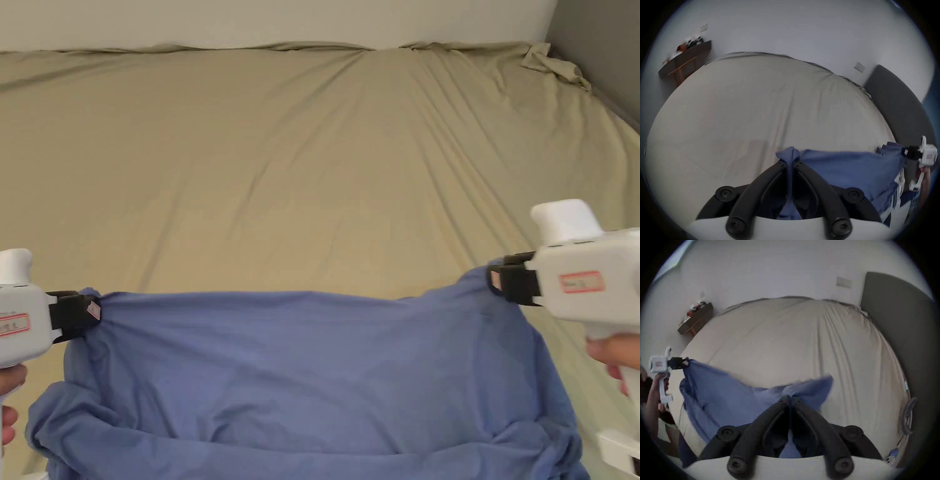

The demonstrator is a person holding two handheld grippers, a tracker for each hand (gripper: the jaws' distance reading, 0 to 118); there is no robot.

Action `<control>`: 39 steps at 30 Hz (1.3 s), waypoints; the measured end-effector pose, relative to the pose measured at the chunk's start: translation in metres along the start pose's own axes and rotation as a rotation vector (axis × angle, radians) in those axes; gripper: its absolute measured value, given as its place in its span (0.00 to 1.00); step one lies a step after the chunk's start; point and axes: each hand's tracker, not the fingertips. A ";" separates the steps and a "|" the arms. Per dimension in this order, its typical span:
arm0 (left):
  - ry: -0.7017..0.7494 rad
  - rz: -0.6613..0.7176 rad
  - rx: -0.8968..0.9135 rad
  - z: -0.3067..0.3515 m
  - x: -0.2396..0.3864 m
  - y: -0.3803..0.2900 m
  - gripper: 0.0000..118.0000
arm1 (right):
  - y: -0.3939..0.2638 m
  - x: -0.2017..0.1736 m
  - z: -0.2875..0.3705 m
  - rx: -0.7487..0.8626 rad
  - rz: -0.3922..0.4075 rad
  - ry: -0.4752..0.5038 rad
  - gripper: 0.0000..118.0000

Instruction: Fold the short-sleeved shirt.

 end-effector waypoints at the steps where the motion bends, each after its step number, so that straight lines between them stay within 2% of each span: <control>1: -0.022 -0.017 0.003 0.010 -0.004 -0.002 0.02 | -0.006 -0.002 0.017 0.003 0.005 0.018 0.04; 7: -0.196 -0.030 0.004 0.062 -0.040 -0.033 0.02 | -0.074 -0.011 0.076 -0.103 -0.010 0.069 0.04; 13: -0.122 -0.078 -0.170 0.042 -0.059 -0.079 0.02 | -0.137 -0.014 0.049 -0.289 -0.075 0.071 0.04; 17: -0.006 -0.129 -0.269 0.012 -0.050 -0.104 0.02 | -0.167 -0.028 0.008 -0.381 -0.012 0.001 0.04; 19: 0.066 -0.185 -0.296 -0.007 -0.043 -0.114 0.02 | -0.175 -0.029 -0.011 -0.400 -0.028 -0.009 0.04; 23: 0.106 -0.179 -0.242 -0.014 -0.033 -0.116 0.02 | -0.182 -0.026 -0.029 -0.388 0.002 -0.028 0.04; 25: 0.121 -0.189 -0.250 -0.019 -0.041 -0.119 0.02 | -0.182 -0.029 -0.027 -0.395 0.042 -0.042 0.04; 26: 0.129 -0.186 -0.240 -0.019 -0.040 -0.121 0.06 | -0.183 -0.030 -0.027 -0.391 0.062 -0.044 0.06; 27: 0.140 -0.172 -0.224 -0.018 -0.041 -0.123 0.20 | -0.183 -0.029 -0.026 -0.385 0.079 -0.040 0.16; 28: 0.149 -0.143 -0.210 -0.015 -0.041 -0.121 0.38 | -0.183 -0.028 -0.022 -0.379 0.082 -0.035 0.21; 30: 0.213 -0.092 -0.194 0.004 -0.043 -0.113 0.61 | -0.168 -0.024 -0.003 -0.363 0.047 0.001 0.36; 31: 0.222 -0.049 -0.182 0.016 -0.043 -0.106 0.93 | -0.158 -0.023 0.010 -0.292 -0.004 0.016 0.72; 32: 0.209 -0.003 -0.090 0.035 -0.045 -0.102 1.00 | -0.149 -0.023 0.027 -0.193 -0.042 0.006 1.00; 33: 0.181 0.022 0.048 0.056 -0.040 -0.097 1.00 | -0.144 -0.022 0.046 -0.050 -0.061 0.012 1.00; 35: 0.206 0.013 0.130 0.074 -0.031 -0.096 1.00 | -0.127 -0.022 0.051 0.013 -0.097 0.000 1.00; 36: 0.156 -0.045 0.199 0.079 -0.029 -0.105 1.00 | -0.109 -0.031 0.063 0.006 -0.115 -0.002 1.00; 37: 0.159 -0.091 0.203 0.085 -0.020 -0.101 1.00 | -0.103 -0.035 0.062 0.002 -0.113 -0.003 1.00; 38: 0.211 -0.143 0.072 0.083 -0.011 -0.102 1.00 | -0.100 -0.041 0.057 -0.007 -0.104 -0.005 1.00; 39: 0.238 -0.169 -0.007 0.079 -0.002 -0.108 1.00 | -0.099 -0.049 0.053 -0.029 -0.085 -0.037 0.84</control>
